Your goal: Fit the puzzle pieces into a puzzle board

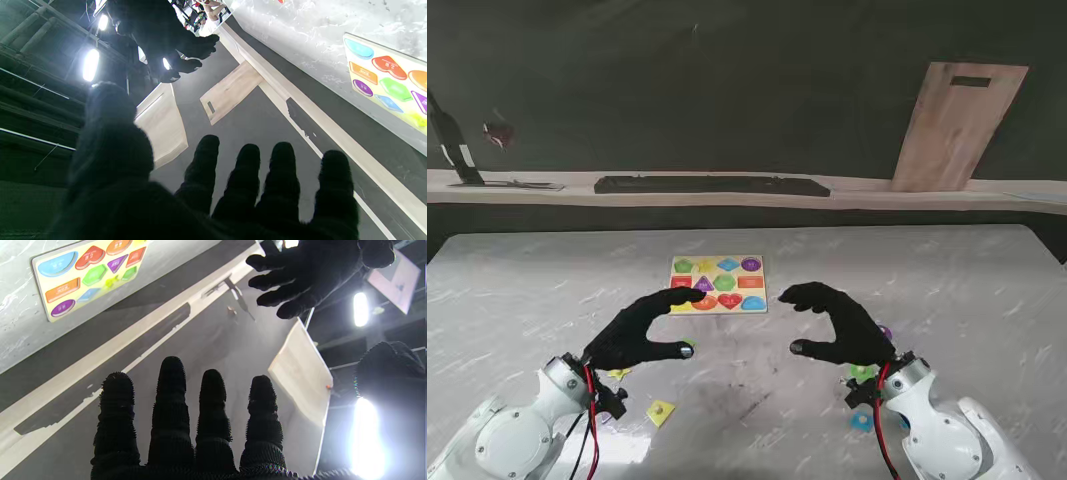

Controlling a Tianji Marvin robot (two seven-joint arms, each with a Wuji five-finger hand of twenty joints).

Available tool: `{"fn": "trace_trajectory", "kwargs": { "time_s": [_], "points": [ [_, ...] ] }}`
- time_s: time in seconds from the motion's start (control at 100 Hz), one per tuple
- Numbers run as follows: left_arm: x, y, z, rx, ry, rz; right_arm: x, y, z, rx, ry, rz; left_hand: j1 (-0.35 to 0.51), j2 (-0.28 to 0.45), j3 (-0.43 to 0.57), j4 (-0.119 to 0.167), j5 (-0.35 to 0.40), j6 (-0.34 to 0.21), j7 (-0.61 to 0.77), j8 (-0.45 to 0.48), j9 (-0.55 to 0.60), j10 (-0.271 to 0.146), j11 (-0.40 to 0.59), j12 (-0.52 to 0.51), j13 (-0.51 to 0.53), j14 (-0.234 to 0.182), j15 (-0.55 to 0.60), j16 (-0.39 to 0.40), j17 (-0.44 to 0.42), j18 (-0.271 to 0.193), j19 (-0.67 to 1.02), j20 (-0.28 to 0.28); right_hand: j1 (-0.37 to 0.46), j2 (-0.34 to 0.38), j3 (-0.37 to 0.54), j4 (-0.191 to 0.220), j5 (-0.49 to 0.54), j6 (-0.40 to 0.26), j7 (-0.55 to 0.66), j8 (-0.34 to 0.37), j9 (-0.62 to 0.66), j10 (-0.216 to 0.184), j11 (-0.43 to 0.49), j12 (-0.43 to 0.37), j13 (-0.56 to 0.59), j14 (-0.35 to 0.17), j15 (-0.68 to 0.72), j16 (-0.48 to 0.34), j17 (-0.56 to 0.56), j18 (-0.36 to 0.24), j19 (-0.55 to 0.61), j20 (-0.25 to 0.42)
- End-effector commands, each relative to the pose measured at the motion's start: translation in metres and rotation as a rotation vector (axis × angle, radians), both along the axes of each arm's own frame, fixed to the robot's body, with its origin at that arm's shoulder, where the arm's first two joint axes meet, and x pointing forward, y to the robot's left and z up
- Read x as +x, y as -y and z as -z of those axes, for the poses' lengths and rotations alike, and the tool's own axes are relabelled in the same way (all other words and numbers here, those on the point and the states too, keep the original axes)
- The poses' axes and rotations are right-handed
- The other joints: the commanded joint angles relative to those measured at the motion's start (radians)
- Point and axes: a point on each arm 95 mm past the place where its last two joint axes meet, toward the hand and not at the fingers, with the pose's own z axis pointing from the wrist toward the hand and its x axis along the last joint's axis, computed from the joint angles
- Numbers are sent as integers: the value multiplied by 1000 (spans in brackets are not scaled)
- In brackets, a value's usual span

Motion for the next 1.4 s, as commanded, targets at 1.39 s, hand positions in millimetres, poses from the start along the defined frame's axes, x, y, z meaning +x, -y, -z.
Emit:
{"fn": "trace_trajectory", "kwargs": {
  "time_s": [1.39],
  "points": [
    [13, -11, 20, 186, -10, -186, 126, -42, 60, -728, 92, 145, 81, 54, 13, 46, 21, -3, 34, 4, 44, -12, 61, 35, 17, -34, 66, 46, -4, -90, 115, 38, 212, 36, -99, 43, 28, 12, 67, 0, -3, 5, 149, 55, -43, -31, 188, 31, -28, -29, 129, -22]
  ]
}}
